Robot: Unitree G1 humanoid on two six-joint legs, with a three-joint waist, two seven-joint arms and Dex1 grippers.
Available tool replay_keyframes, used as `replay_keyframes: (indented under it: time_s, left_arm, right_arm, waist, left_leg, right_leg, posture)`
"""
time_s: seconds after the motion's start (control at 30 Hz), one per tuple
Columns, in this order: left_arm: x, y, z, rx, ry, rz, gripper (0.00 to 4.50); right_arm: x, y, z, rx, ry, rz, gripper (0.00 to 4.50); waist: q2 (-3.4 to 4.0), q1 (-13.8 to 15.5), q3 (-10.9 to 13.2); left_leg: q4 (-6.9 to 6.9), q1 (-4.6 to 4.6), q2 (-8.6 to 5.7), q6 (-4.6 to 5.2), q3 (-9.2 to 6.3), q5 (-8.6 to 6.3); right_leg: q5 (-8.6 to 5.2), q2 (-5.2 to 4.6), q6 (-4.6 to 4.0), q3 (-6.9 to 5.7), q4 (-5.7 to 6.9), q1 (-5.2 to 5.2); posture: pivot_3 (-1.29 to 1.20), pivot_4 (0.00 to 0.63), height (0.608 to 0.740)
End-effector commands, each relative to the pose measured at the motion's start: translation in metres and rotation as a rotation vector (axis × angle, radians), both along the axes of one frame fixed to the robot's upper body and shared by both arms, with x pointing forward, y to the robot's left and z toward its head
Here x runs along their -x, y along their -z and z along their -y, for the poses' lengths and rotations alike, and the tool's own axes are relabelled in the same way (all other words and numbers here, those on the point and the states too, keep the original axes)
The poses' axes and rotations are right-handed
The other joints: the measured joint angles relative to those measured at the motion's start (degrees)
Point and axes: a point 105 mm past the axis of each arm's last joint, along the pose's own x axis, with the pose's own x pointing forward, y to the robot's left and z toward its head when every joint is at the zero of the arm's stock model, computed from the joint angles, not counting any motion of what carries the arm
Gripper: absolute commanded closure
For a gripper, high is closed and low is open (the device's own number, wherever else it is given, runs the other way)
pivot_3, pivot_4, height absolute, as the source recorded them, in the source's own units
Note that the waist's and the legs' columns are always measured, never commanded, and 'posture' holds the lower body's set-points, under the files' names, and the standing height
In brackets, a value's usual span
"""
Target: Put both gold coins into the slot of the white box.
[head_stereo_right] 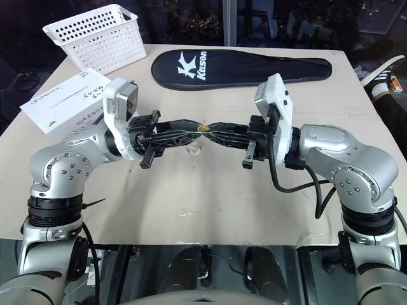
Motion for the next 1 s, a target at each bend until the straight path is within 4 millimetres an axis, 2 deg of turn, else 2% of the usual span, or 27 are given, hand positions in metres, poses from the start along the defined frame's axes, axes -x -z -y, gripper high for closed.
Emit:
replay_keyframes:
  time_s: [0.03, 0.17, 0.2, 0.27, 0.5, 0.67, 0.7, 0.77, 0.8, 0.87, 1.0]
  left_arm:
    - [0.005, -0.011, 0.005, 0.002, 0.026, 0.056, 3.39]
    - [0.014, -0.014, 0.008, -0.007, 0.057, 0.074, 3.39]
    - [0.015, -0.015, 0.009, -0.007, 0.062, 0.077, 3.94]
    - [0.018, -0.017, 0.01, -0.002, 0.081, 0.077, 4.45]
    - [0.026, -0.02, 0.011, 0.017, 0.142, 0.08, 4.45]
    - [0.025, -0.02, 0.01, 0.03, 0.146, 0.068, 4.45]
    - [0.025, -0.02, 0.01, 0.035, 0.145, 0.065, 4.5]
    - [0.024, -0.02, 0.009, 0.043, 0.14, 0.059, 4.5]
    - [0.024, -0.021, 0.007, 0.05, 0.133, 0.053, 4.5]
    - [0.022, -0.022, 0.005, 0.065, 0.115, 0.042, 4.5]
    - [0.018, -0.023, -0.003, 0.08, 0.068, 0.028, 4.5]
  right_arm:
    - [0.012, -0.009, -0.005, -0.005, -0.056, 0.052, 4.5]
    - [0.016, -0.008, -0.006, 0.001, -0.074, 0.042, 4.5]
    - [0.016, -0.007, -0.006, 0.003, -0.077, 0.039, 4.5]
    - [0.018, -0.005, -0.006, 0.007, -0.088, 0.03, 4.5]
    - [0.027, 0.002, -0.008, 0.005, -0.132, -0.012, 4.5]
    - [0.025, 0.003, -0.006, -0.019, -0.119, -0.037, 4.5]
    - [0.022, 0.004, -0.005, -0.021, -0.1, -0.032, 4.03]
    - [0.02, 0.003, -0.003, -0.032, -0.085, -0.031, 3.66]
    - [0.02, 0.002, -0.003, -0.036, -0.083, -0.028, 3.12]
    - [0.019, 0.001, -0.002, -0.042, -0.074, -0.022, 2.41]
    - [0.018, -0.002, 0.002, -0.049, -0.042, 0.0, 0.43]
  waist:
    - [0.0, 0.0, 0.0]
    - [0.0, 0.0, 0.0]
    - [0.0, 0.0, 0.0]
    - [0.0, 0.0, 0.0]
    - [0.0, 0.0, 0.0]
    - [0.0, 0.0, 0.0]
    - [0.0, 0.0, 0.0]
    - [0.0, 0.0, 0.0]
    - [0.0, 0.0, 0.0]
    - [0.0, 0.0, 0.0]
    - [-0.01, 0.0, 0.0]
  left_leg:
    - [0.0, 0.0, 0.0, 0.0, 0.0, 0.0]
    - [0.0, 0.0, 0.0, 0.0, 0.0, 0.0]
    - [0.0, -0.01, 0.0, 0.0, -0.01, 0.0]
    - [0.0, 0.0, 0.01, 0.0, 0.0, 0.0]
    - [0.0, 0.0, 0.01, 0.0, -0.01, 0.0]
    - [0.0, 0.0, 0.01, 0.01, -0.01, 0.0]
    - [0.0, 0.0, 0.0, 0.0, -0.02, 0.0]
    - [0.0, 0.0, 0.01, 0.01, -0.02, 0.0]
    - [0.0, 0.0, 0.01, 0.01, -0.03, 0.0]
    - [0.0, -0.01, 0.01, 0.01, -0.02, 0.0]
    - [0.01, 0.0, 0.01, 0.01, -0.02, 0.0]
  right_leg:
    - [0.0, 0.0, 0.0, 0.0, 0.0, 0.0]
    - [0.0, 0.0, 0.0, 0.0, 0.0, 0.0]
    - [0.0, 0.0, 0.0, 0.0, 0.0, 0.0]
    - [0.0, -0.01, 0.0, 0.0, 0.0, 0.0]
    - [-0.01, 0.0, 0.01, -0.01, -0.01, 0.0]
    - [-0.01, 0.0, 0.01, 0.0, 0.0, 0.0]
    - [-0.01, 0.0, 0.01, 0.0, 0.0, 0.0]
    - [-0.01, 0.0, 0.01, 0.0, -0.01, 0.0]
    - [-0.01, 0.0, 0.01, -0.01, -0.01, 0.0]
    - [-0.01, 0.0, 0.01, 0.0, -0.01, 0.0]
    - [-0.01, 0.0, 0.01, 0.0, 0.0, 0.0]
  posture:
    - [0.0, 0.15, 0.74]
    - [0.0, 0.15, 0.74]
    - [0.0, 0.15, 0.74]
    - [0.0, 0.15, 0.74]
    - [0.0, 0.15, 0.74]
    - [0.0, 0.15, 0.74]
    - [0.0, 0.15, 0.74]
    - [0.0, 0.15, 0.74]
    - [0.0, 0.15, 0.74]
    - [0.0, 0.15, 0.74]
    - [0.0, 0.15, 0.74]
